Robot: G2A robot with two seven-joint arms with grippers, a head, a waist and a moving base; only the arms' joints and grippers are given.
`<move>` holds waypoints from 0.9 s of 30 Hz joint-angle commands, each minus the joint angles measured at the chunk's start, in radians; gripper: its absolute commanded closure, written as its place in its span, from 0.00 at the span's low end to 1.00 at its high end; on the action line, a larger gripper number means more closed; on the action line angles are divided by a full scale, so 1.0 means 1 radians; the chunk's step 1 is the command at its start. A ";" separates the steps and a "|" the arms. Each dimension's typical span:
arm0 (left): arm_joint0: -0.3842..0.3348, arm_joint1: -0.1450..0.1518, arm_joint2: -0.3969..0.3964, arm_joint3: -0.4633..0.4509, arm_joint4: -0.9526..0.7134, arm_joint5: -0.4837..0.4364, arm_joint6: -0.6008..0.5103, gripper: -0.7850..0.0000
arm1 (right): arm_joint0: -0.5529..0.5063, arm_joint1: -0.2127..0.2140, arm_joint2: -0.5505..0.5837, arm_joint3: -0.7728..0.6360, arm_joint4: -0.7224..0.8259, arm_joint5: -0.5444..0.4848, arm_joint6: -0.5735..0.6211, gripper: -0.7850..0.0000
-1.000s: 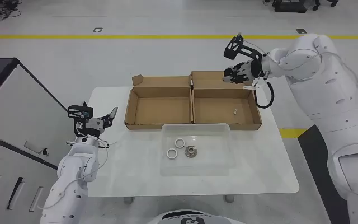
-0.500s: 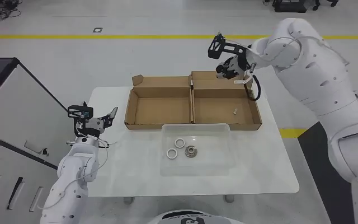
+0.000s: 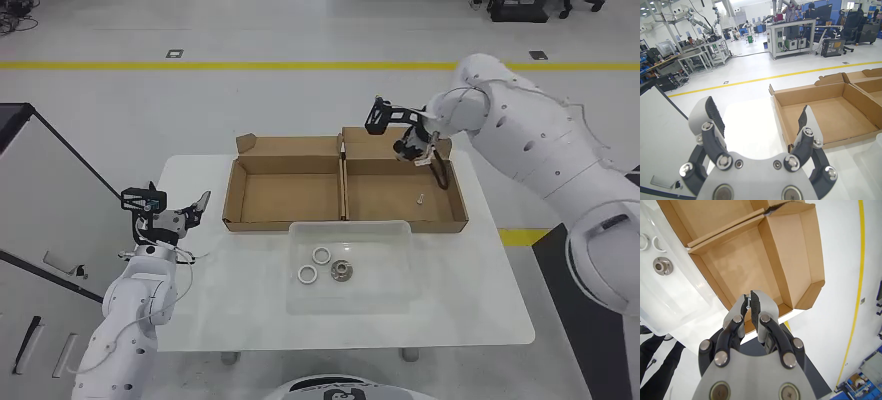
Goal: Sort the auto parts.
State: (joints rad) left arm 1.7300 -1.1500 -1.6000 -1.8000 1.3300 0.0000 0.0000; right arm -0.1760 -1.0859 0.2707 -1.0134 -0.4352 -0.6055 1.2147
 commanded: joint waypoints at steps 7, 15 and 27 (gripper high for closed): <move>0.000 0.000 0.000 0.000 0.000 0.000 0.000 0.00 | 0.008 -0.065 -0.101 0.147 -0.002 -0.016 -0.016 1.00; 0.000 0.000 0.000 0.000 0.000 0.000 0.000 0.00 | -0.035 -0.140 -0.101 0.294 -0.045 -0.023 -0.023 1.00; 0.000 0.000 0.000 0.000 0.000 0.000 0.000 0.00 | -0.095 -0.228 -0.098 0.474 -0.118 -0.060 -0.125 1.00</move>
State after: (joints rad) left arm 1.7300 -1.1500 -1.6000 -1.8000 1.3300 0.0000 0.0000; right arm -0.2684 -1.3090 0.1715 -0.5500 -0.5491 -0.6644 1.1075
